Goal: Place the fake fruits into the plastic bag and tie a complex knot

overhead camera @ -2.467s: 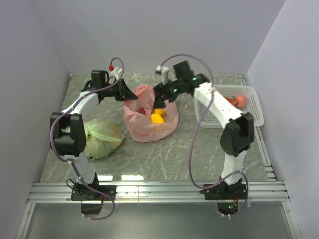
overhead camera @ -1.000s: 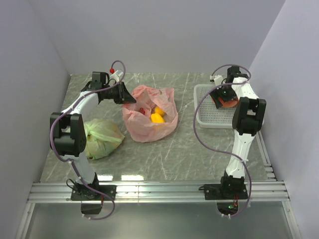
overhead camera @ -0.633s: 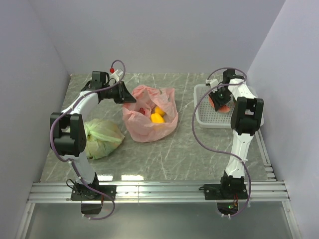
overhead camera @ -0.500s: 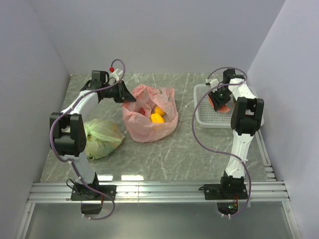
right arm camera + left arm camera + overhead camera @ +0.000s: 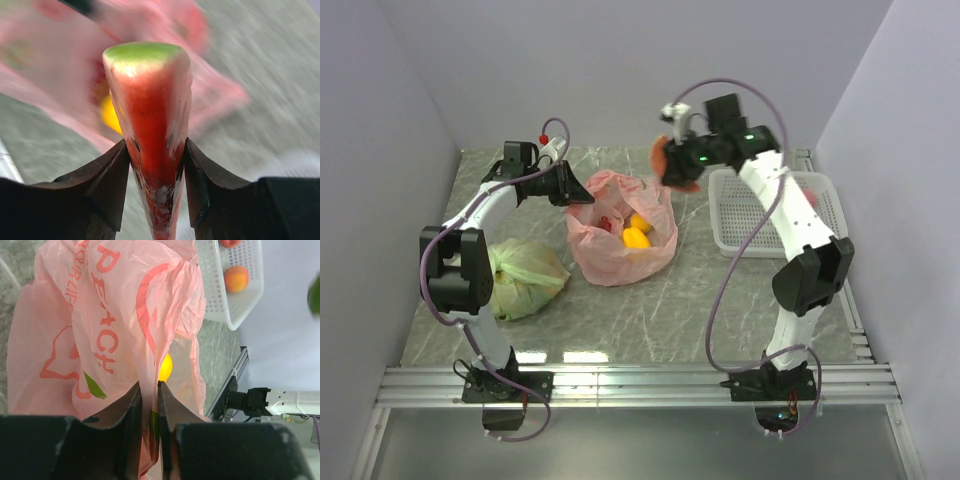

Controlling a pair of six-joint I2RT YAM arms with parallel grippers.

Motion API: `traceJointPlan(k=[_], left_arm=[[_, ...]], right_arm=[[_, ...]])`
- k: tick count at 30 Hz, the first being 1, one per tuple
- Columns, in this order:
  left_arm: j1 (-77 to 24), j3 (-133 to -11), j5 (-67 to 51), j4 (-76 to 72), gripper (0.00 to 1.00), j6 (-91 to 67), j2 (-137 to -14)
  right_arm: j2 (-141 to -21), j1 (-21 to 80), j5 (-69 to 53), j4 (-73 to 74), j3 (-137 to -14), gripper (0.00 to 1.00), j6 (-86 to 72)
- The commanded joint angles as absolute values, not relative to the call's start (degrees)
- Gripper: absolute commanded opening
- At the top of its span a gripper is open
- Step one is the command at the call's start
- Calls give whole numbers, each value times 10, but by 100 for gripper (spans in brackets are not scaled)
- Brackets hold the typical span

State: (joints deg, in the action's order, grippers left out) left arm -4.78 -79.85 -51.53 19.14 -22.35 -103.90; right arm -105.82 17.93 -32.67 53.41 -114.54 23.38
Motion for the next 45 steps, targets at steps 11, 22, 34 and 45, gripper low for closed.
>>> traceJointPlan(k=[11,22,34,45], left_arm=[[-39,-809,-552,129,22,-294,-1040],[-35,-817,-546,132,24,-289,-1053],[-36,-835,-541,156,24,-254,-1061],[-38,-852,-536,185,31,-224,-1074]], right_arm=[[-1186,356,-247,364,-1142,36,77],[-1111,312,-281,415,-1136,98,101],[-1012,-24,-216,555,-1065,98,195],[-1148,-172,-106,531,-1125,98,250]])
